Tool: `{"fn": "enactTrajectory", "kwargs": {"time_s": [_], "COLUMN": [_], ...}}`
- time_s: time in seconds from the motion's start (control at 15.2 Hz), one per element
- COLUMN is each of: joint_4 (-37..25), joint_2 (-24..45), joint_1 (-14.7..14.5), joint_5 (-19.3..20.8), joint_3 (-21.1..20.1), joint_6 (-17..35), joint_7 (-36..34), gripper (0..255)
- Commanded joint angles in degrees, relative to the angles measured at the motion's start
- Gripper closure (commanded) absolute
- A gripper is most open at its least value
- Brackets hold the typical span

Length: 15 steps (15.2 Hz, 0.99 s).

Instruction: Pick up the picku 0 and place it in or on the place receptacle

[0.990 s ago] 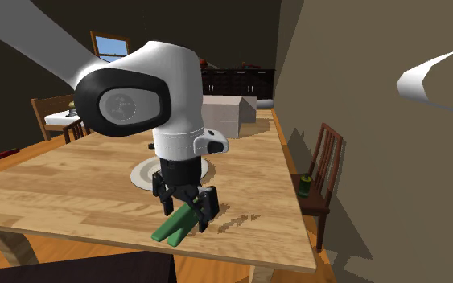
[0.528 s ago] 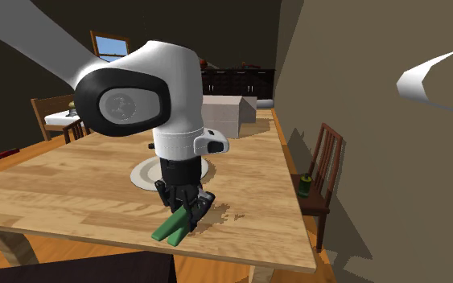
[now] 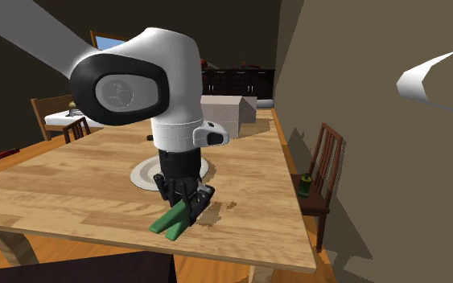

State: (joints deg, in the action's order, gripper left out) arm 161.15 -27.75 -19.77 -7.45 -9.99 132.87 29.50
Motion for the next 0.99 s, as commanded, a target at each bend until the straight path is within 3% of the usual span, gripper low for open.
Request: {"fn": "enactTrajectory", "kwargs": {"time_s": [0.0, 0.79, 0.92], "joint_4": [-0.81, -6.18, -7.45], "joint_2": [-1.17, -6.9, -5.39], "joint_1": [-0.03, 0.06, -1.47], "joint_5": [0.07, 0.66, -0.71], "joint_3": [0.11, 1.01, -1.42], "joint_6": [-2.01, -13.09, -12.69], "joint_7": [-0.07, -0.18, -3.14], "gripper": [255, 255, 255]}}
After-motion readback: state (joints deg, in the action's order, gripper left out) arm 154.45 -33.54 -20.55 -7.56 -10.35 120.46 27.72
